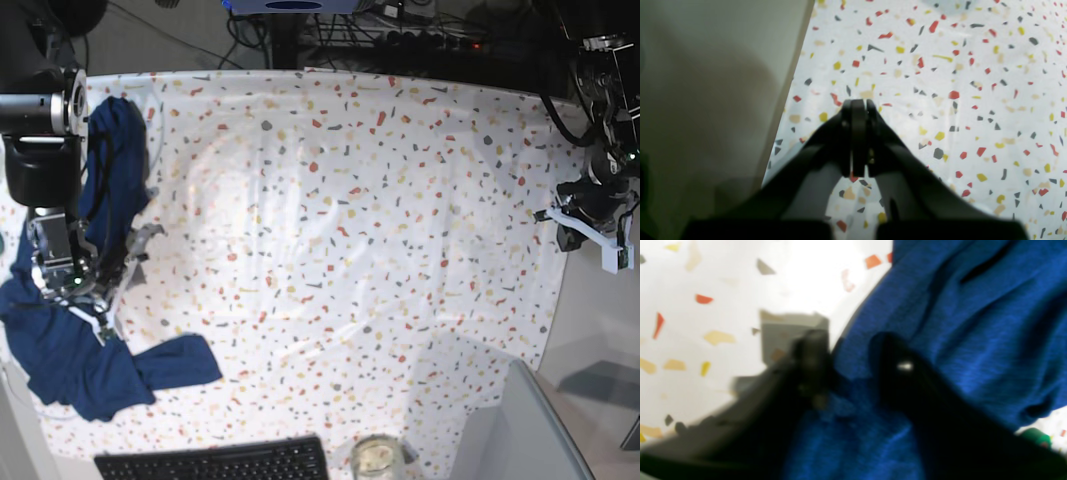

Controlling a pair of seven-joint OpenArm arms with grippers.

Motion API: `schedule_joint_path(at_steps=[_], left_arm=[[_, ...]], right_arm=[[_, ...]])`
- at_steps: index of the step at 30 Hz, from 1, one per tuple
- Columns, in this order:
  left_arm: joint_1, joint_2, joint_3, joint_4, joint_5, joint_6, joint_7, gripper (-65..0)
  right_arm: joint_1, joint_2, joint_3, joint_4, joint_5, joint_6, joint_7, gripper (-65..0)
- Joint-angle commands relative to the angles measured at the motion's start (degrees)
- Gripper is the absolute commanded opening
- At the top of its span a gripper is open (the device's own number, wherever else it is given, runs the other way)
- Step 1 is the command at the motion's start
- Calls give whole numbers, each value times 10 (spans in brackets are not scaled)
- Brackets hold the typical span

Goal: Layout the t-shirt on the table in an organized manner, then fold the t-shirt properly
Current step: 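Grasp a navy sleeve with the right gripper and lay it across the cloth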

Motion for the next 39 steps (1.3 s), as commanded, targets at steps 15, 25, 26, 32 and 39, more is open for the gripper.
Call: schedule_joint_path(at_steps=[15,25,26,32,39], left_arm=[[-6,-12,-4,10,-2,-1,-12,-650],[-14,-12,-4,9,-2,-1,-12,-650],[-14,-12,-4,9,-2,-1,-12,-650],[-14,-13,-4,9,-2,-1,-12,-650],[-7,-14,-9,9,-2,-1,-12,-650]], right_arm=[[-170,-100,-15,337,-9,111,-144,-650],[-326,-103,-233,497,-9,122,-195,-650],[-334,-103,-249,507,-9,124,-202,-650],[-340,-66,-296,625,-9,125,-290,-393],[-214,-60,-81,582,-9,119,-288,-261]])
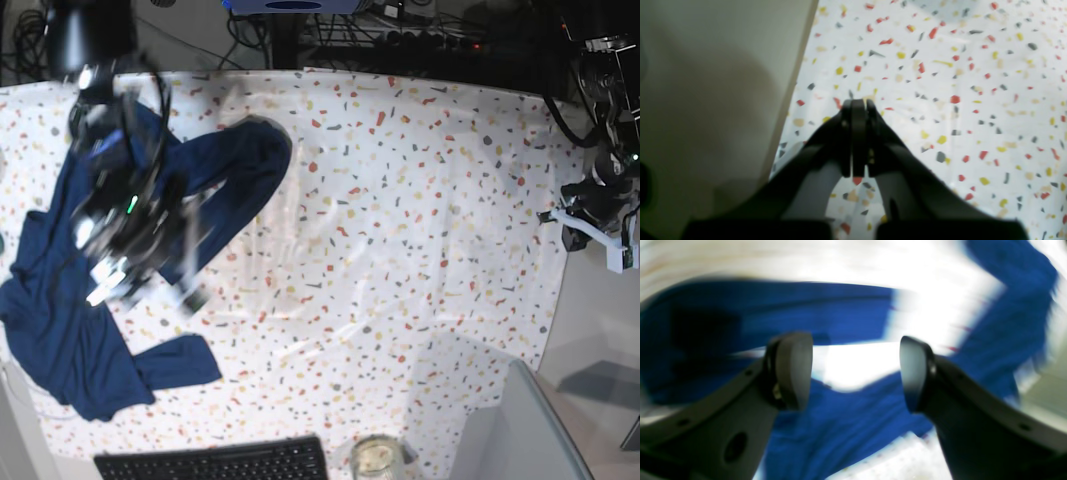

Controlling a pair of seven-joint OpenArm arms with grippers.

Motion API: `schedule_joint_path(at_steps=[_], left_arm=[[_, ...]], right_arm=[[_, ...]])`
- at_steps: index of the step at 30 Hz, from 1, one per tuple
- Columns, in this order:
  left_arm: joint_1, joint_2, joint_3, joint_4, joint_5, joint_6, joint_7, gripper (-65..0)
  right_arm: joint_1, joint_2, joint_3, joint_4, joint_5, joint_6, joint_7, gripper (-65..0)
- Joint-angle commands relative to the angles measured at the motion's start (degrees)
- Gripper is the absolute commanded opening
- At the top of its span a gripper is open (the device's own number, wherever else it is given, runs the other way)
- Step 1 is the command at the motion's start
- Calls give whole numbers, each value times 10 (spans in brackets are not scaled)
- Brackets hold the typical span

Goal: Layout the t-shirt on the table in an organized manner, then fold the t-shirt properly
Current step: 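Grasp a navy sleeve with the right gripper and lay it across the cloth, then grasp the shirt body with the right gripper and pull it outward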

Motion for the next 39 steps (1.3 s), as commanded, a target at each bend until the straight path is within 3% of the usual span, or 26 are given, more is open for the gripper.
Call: schedule_joint_path(at_steps=[1,6,9,12,18,21,25,30,34,39], left_arm=[[-4,-8,-4,10,-3,-1,-13,-650],[-4,-7,-4,10,-3,-1,-13,-650],[-4,-7,-4,10,-3,-1,-13,-650],[-4,-8,-4,10,-3,-1,-13,-650],[-8,-10,-4,-8,-3,-1,-13,-650],[-9,-9,-4,-13,-3,-1,-13,-650],[-5,-11,-4,-14,-3,-1,-14,-650],[-6,-11,-4,-14,-3,-1,-14,-650],[-11,-10,0,-14,-3,-1,-14,-650],[-11,-9,2,-14,-3,-1,-14,-650]], right_arm=[[34,3,28,-42,5,0,22,-261],[150,32,96,-308,4,-6,144,-263],[191,50,108,-433,4,-72,213,-263],[196,67,106,-478,4,-121,265,-263],[197,68,108,-510,4,-126,281,-263],[185,68,106,-514,4,-126,292,-332],[156,62,102,-475,4,-124,292,-632],[105,45,99,-371,4,-120,270,-650],[62,44,42,-272,5,-89,230,-650],[21,25,8,-185,5,-89,193,-650]])
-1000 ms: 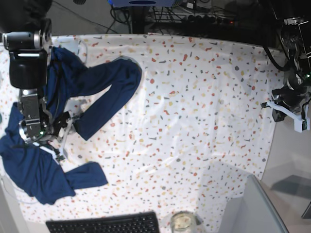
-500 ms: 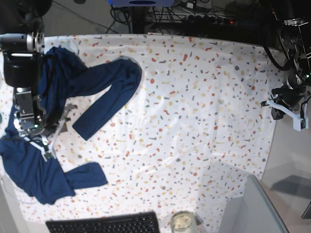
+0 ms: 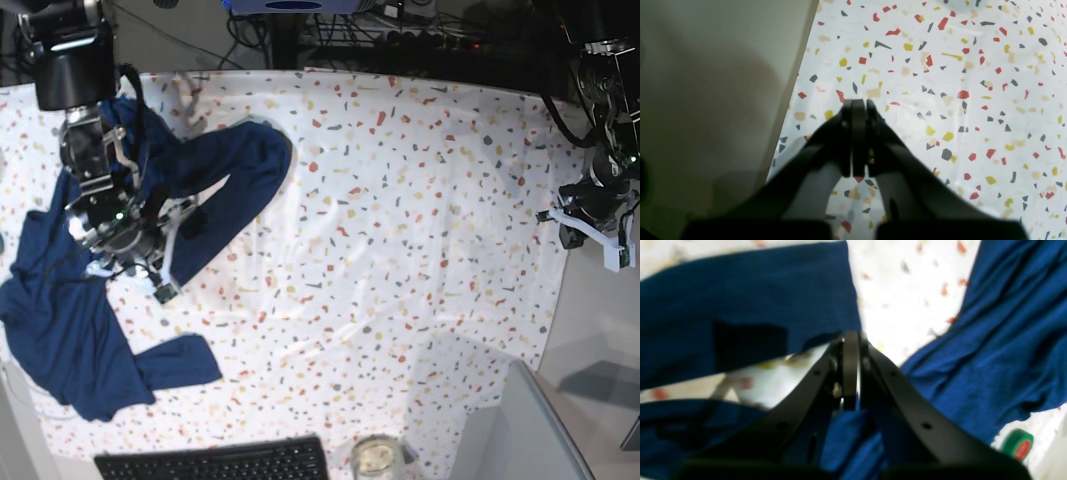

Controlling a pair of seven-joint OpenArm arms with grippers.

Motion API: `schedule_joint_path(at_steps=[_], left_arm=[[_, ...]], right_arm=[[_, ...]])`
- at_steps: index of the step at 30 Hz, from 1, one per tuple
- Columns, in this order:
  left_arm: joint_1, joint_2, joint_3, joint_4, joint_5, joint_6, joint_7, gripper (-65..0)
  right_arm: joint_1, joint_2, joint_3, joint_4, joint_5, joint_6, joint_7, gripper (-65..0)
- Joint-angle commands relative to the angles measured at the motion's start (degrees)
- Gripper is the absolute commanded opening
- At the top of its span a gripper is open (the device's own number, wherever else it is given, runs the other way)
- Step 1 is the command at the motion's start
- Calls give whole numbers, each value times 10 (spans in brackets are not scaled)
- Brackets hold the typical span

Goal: Layout the t-shirt on the table in an organized manner, then fold the t-shirt properly
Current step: 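Grasp the shirt body with the right gripper and pull it outward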

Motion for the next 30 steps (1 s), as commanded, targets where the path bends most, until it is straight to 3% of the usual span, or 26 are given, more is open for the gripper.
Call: schedule_joint_path(at_steps=[1,3,4,9,11,18,21,24,28,30], left_arm=[[-5,-9,-3,8,-3,-1,-11,-650],[-5,-9,-3,8,-3,-1,-11,-650],[-3,-9,-4,8,-3,-1,-11,-650],[2,-9,-9,8,-3,-1,-11,-650],[2,-9,-9,8,-3,-1,-11,-650],[2,-8,-5,8,-3,-1,-11,-650],[2,-8,-9,8,-3,-1,-11,-650],[8,-9,-9,8,-3,-1,-11,-650],[9,-9,-9,8,-3,-1,-11,-650],[7,-9,-9,8,-3,-1,-11,-650]], right_arm=[[12,3,2,14,-3,-4,3,-650],[14,3,12,14,-3,-6,3,-645],[14,2,26,16,-3,-19,2,-611],[20,6,39,14,-3,-88,-12,-273],[23,7,39,1,-3,-100,-12,-203],[63,7,39,-111,-4,-106,17,-309],[59,7,40,-119,-4,-142,31,-347],[52,8,39,-119,-4,-193,32,-344],[55,8,39,-136,-4,-198,35,-348],[57,8,39,-151,-4,-199,53,-417]])
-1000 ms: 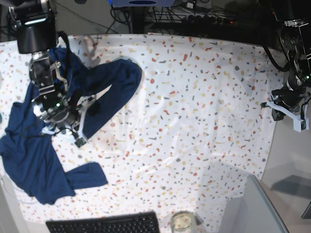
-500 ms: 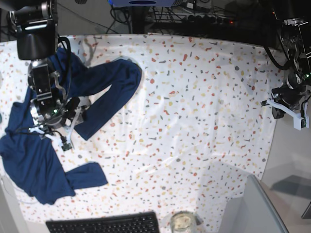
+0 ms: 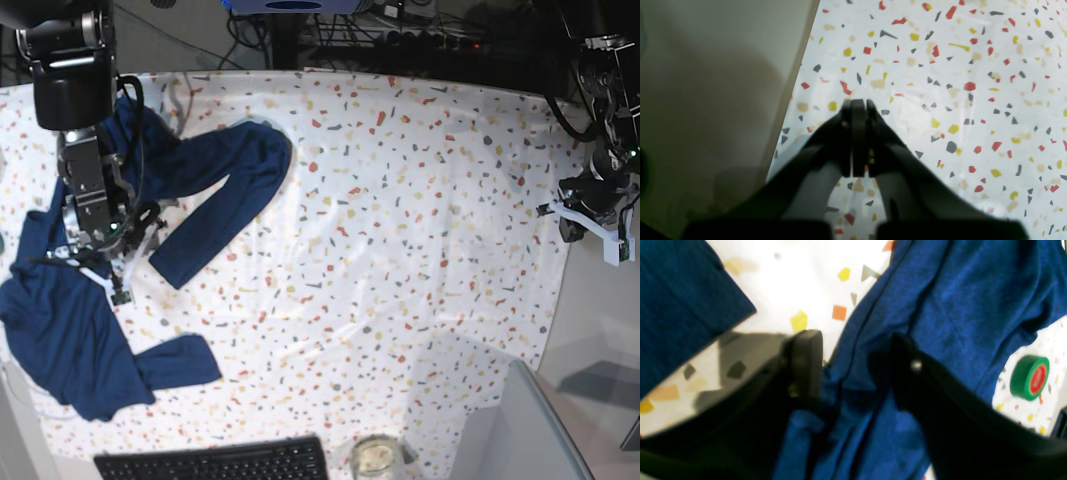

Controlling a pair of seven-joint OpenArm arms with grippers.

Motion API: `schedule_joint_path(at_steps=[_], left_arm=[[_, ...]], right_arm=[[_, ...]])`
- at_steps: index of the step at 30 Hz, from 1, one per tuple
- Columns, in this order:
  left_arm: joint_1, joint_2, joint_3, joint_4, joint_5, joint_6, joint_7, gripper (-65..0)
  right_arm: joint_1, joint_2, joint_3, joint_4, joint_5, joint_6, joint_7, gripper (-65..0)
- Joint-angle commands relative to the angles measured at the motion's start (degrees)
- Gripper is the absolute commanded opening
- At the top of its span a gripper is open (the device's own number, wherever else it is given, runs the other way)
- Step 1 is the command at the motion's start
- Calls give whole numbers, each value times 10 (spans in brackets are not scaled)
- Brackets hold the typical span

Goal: Layout the t-shirt on the table in an organized manner, then fold the t-shirt properly
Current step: 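Grasp the shirt body with the right gripper and pull it outward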

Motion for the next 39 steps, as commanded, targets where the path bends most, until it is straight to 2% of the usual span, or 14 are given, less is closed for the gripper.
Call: schedule_joint_path(at_steps=[1,3,4,7,11,20,25,33,37,39], left_arm=[[-4,-9,-5,8,-3,-1,-11,-650],[-5,-9,-5,8,-3,-1,-11,-650],[-5,-10,-5,8,-3,-1,-11,-650],[-6,-10,-5,8,-3,-1,-11,-650],[-7,-10,-4,8,-3,-1,-11,-650],[-10,-8,0,8,-3,-1,-11,-650],[-16,-8,1,7,-3,-1,-11,-650],[-16,-8,1,7,-3,-1,-11,-650],[-11,-7,2,14,-3,-1,-11,-650],[-9,2,13,15,-8,-1,-11,-650]], right_arm=[[10,4,2,0,-3,-8,6,-482],[7,4,2,-3,-3,-6,9,-618],[5,4,2,-1,-3,-5,9,-650],[-23,1,-3,35,-2,-1,8,-644],[-72,-1,-30,118,-2,53,8,-650],[-183,3,-134,283,-2,56,7,-650],[-200,3,-197,289,-2,56,7,-650],[-189,0,-203,271,-2,56,7,-650],[-185,-1,-197,280,-2,55,-15,-650],[-184,-1,-173,302,-2,55,-16,-650]])
